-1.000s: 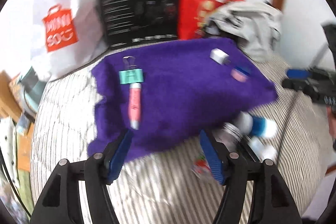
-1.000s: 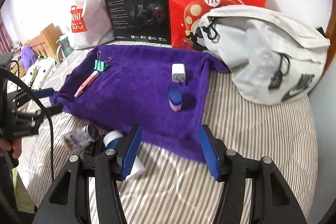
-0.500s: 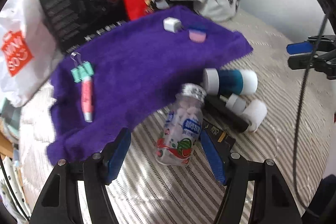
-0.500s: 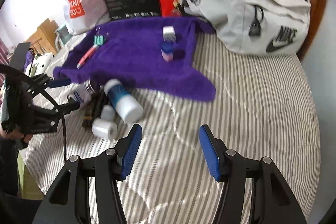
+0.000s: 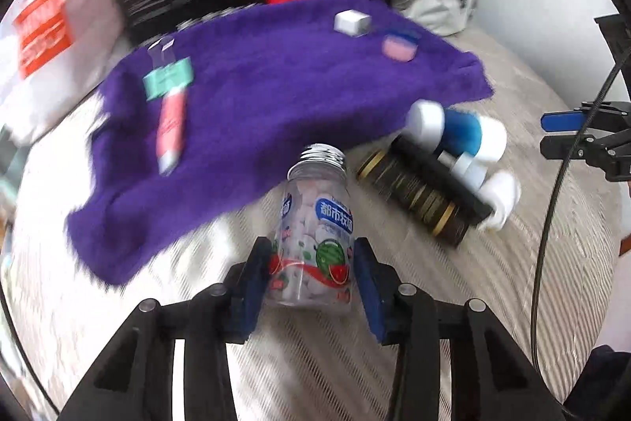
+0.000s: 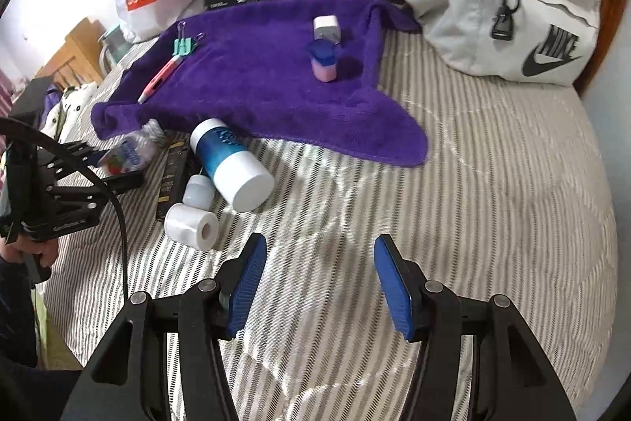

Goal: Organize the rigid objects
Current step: 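Grasp the clear watermelon-label candy jar with the left tool, then lift the candy jar with left tool while right tool grasps blue-white cylinder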

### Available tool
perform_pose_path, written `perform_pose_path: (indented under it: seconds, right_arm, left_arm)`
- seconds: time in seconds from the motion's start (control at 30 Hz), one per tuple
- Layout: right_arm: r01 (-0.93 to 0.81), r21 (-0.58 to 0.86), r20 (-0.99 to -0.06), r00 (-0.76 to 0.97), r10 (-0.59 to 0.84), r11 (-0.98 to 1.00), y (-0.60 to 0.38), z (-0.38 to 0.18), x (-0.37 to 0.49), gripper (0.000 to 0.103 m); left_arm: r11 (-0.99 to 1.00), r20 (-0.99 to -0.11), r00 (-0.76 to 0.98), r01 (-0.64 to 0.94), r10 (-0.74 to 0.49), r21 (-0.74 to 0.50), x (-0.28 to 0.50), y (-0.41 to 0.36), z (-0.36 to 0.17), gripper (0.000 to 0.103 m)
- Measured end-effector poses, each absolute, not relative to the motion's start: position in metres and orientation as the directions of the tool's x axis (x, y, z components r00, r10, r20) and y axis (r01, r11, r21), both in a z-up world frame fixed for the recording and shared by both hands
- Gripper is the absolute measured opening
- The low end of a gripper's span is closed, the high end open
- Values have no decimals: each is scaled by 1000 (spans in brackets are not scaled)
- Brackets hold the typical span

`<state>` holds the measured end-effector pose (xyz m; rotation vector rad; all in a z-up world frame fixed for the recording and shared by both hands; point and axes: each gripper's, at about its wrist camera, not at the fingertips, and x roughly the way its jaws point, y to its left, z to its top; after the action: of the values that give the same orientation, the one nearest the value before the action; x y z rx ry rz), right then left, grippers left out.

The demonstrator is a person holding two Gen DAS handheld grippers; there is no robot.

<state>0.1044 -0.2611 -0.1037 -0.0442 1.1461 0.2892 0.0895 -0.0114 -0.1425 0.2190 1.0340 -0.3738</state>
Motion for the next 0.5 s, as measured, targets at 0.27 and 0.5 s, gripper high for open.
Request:
perform_pose_path:
  seconds: [0.27,0.5]
  right_arm:
    - [-279,138,-902,361,236,950,-250,-110,108,57]
    - [-284,153,-899,357,252,947,-245,-109,110,57]
  left_arm:
    - [951,-875,461,309,-152,-3,77,10,-141,43]
    - [955,-862,490,297,-134,20,83,2,-144,58]
